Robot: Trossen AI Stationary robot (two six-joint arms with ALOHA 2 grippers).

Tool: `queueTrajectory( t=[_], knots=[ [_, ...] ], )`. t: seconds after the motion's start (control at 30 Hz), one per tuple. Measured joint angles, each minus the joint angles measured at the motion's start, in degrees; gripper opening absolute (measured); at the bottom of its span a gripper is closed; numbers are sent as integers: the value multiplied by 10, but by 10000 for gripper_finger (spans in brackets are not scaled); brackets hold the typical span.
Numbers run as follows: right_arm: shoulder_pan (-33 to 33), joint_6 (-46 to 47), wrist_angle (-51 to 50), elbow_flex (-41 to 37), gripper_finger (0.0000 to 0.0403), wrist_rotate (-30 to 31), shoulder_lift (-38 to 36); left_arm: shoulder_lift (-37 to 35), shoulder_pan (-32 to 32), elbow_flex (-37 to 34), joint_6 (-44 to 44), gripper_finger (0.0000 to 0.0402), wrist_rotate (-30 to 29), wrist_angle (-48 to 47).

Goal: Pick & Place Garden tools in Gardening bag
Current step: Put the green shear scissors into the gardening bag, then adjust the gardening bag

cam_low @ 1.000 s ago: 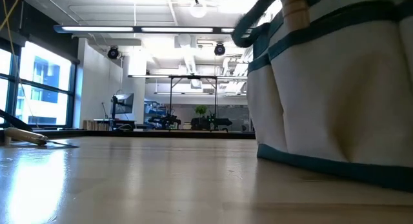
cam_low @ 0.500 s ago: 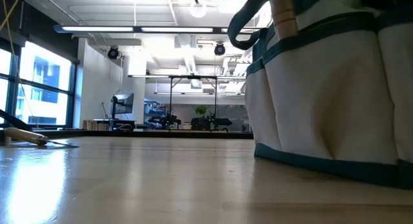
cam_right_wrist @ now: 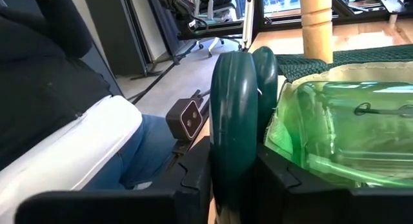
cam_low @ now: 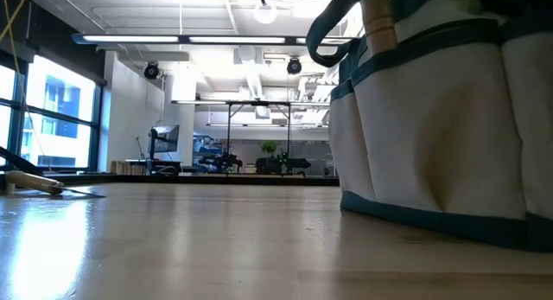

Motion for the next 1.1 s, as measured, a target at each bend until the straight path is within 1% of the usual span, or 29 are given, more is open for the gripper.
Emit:
queueTrajectory(
  t=[0.17,0.3,0.5,0.67,0.8,0.93,1.1],
  knots=[
    [0,3,4,0,82,3,0,0,0,0,0,209,1,0],
    [0,23,6,0,99,7,-2,0,0,0,-1,209,3,0],
    [0,29,4,-1,145,25,-11,0,0,0,-2,209,3,0],
    [1,-8,3,-1,191,53,-39,0,0,0,-2,209,3,-2],
    [1,-37,4,-1,219,65,-70,0,0,0,-2,209,4,-5],
    [3,-58,11,-1,232,65,-102,0,0,0,-2,209,4,-8],
    [25,-88,32,-1,232,57,-139,0,0,0,-19,209,5,-31]
  ],
)
